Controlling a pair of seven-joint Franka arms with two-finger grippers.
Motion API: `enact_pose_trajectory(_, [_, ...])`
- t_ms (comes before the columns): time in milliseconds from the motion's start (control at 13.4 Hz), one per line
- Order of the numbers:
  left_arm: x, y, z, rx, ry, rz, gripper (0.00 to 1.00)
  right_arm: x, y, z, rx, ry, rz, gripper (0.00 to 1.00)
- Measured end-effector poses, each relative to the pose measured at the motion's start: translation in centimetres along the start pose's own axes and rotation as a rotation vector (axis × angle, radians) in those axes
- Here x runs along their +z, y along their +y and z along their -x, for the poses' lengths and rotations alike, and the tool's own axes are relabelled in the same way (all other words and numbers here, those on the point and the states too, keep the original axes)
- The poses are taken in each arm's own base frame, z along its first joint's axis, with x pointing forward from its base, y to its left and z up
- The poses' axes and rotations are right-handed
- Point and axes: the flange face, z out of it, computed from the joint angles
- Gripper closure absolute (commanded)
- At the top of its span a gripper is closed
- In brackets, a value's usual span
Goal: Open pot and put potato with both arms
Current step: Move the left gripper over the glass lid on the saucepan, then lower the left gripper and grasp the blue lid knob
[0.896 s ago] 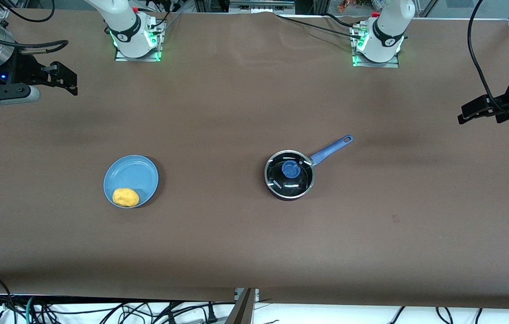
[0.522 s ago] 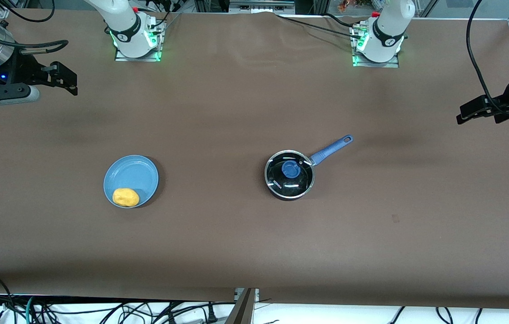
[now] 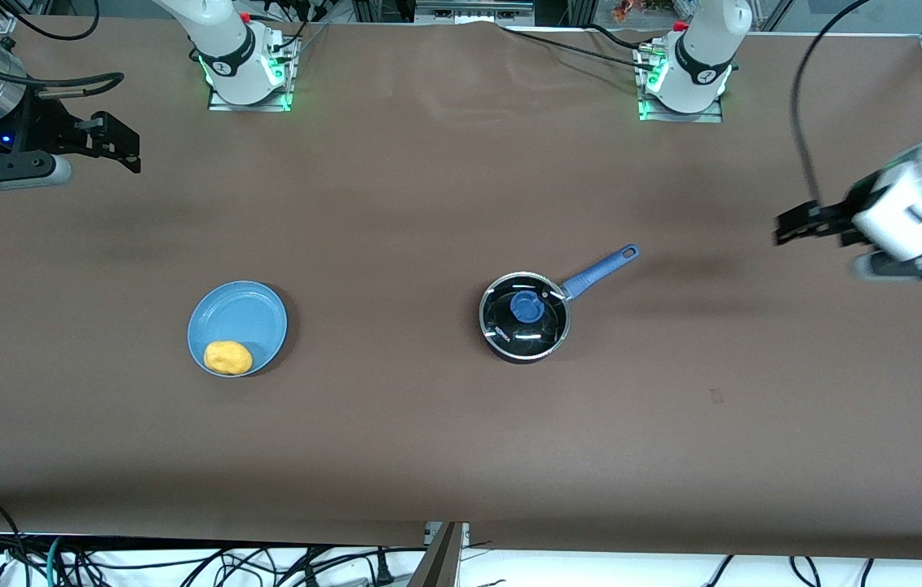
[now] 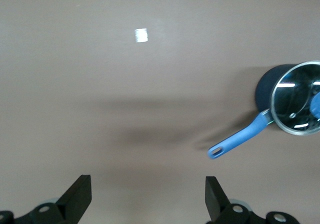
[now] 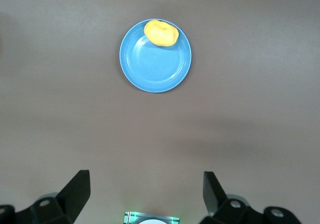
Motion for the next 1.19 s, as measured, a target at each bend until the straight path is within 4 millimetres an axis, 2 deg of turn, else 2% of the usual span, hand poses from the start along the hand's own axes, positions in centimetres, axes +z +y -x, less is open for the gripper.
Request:
enact_pose_trajectory(224, [4.6,9.0,-1.6,-0.091,0.057,0.040,0.00,0.0,0.0,0.0,0.001,0.000,0.000,0.00])
enact_pose_trajectory(373, [8.8,14.7,-2.3,-0.145,0.077,0.082,0.00,0.0,0.0,0.0,0.001,0.000,0.000,0.00])
enact_pose_trajectory(597, [15.0,21.0,-2.7,-0.183,0.082,0.125,0.00,0.0,0.0,-0.1,0.001,0.000,0.000,0.00])
enact_pose_trajectory(746, [17.7,24.4,-2.3,-0.185,0.069,0.135,0.00,0.0,0.0,-0.1,0.001,0.000,0.000,0.00])
enact_pose_trajectory(896, [19.1,27.0,-1.9,-0.185,0.073,0.114,0.00,0.0,0.0,-0.1,0.001,0.001,0.000,0.00])
enact_pose_trajectory(1194, [21.8,29.7,-1.4,-0.170,0.089,0.051,0.00,0.0,0.0,-0.1,0.001,0.002,0.000,0.00])
